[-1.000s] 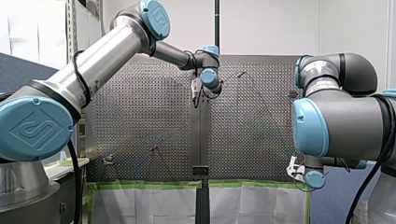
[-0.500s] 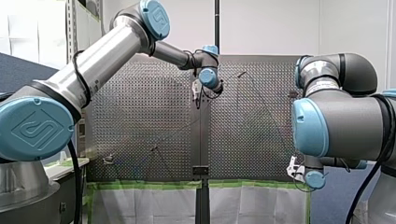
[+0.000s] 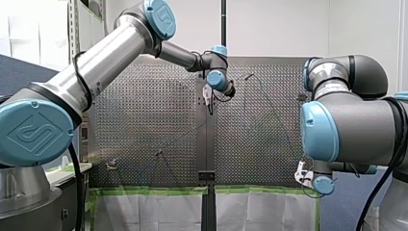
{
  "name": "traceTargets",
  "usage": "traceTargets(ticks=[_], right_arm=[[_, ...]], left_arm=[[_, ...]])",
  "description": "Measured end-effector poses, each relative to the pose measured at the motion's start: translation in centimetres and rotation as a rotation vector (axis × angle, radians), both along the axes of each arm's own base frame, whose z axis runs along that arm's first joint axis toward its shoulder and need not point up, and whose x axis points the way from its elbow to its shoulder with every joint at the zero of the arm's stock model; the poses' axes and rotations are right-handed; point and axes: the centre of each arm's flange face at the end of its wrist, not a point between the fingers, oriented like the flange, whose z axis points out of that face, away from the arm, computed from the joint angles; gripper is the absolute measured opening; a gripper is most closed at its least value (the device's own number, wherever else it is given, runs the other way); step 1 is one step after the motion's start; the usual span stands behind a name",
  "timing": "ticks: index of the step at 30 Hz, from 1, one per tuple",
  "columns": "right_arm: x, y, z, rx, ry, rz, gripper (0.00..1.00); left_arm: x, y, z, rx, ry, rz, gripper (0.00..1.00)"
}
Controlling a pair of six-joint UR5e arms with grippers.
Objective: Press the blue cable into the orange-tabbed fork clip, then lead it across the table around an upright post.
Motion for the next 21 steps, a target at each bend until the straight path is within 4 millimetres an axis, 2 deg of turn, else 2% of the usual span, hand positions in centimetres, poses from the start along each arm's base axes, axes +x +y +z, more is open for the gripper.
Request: traceTargets(ticks=[7, 21], right_arm=[[-0.4, -0.1, 0.0, 0.01, 0.028, -0.003, 0.0], [0.1, -0.1, 0.1, 0.023, 0.054, 0.01, 0.0]], left_arm=[[0.2, 0.5, -1.2, -0.049, 0.013, 0.052, 1.0], [0.8, 1.3, -0.7, -0.181, 0.007, 0.165, 1.0]])
